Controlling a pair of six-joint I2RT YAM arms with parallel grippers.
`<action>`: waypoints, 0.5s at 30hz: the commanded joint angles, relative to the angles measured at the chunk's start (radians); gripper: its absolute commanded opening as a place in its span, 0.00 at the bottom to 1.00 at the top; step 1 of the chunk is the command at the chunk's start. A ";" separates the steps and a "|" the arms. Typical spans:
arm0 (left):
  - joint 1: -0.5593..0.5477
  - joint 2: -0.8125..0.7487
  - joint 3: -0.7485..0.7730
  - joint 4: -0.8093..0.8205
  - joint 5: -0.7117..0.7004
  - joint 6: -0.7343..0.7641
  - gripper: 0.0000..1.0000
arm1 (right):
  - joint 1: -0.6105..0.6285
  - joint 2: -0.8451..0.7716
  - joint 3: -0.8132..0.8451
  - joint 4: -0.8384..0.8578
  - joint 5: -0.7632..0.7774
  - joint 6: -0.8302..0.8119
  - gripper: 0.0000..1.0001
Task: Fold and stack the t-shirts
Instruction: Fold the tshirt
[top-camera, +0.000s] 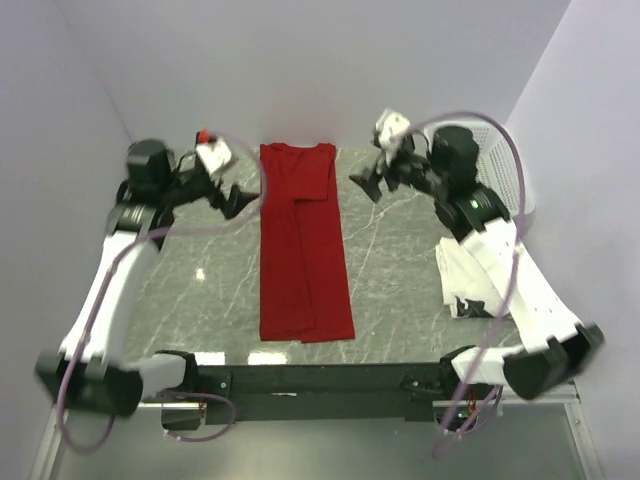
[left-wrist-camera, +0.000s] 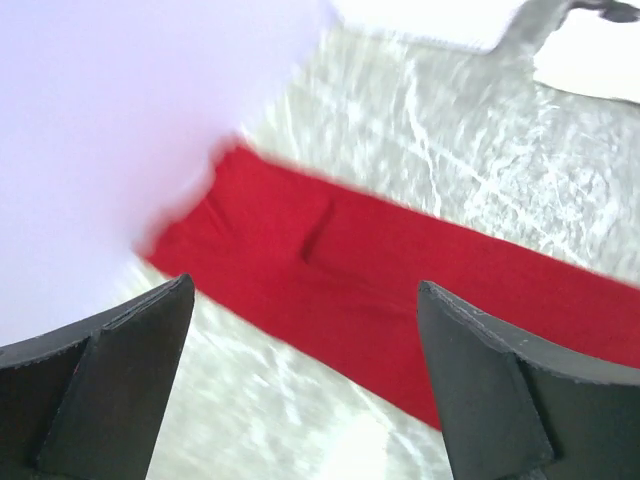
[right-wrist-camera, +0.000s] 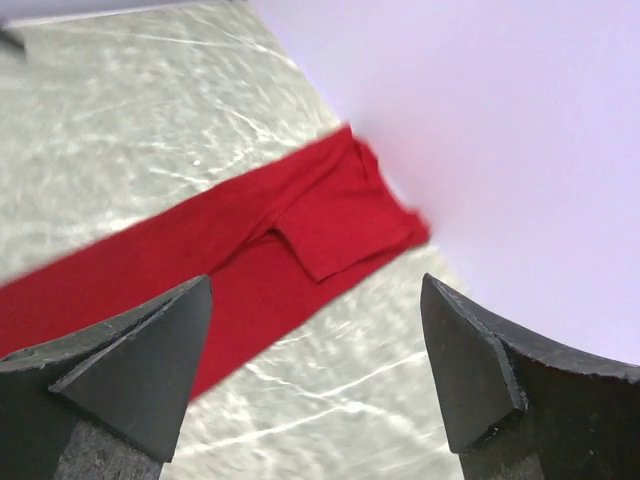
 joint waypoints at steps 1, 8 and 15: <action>-0.012 -0.122 -0.150 -0.009 0.136 0.264 0.99 | 0.028 -0.082 -0.166 0.026 -0.136 -0.306 0.91; -0.159 -0.257 -0.373 -0.557 0.144 0.704 0.99 | 0.234 -0.254 -0.425 -0.339 -0.146 -0.591 0.92; -0.502 -0.440 -0.763 -0.292 -0.091 0.565 0.91 | 0.489 -0.336 -0.879 -0.141 -0.029 -0.637 0.74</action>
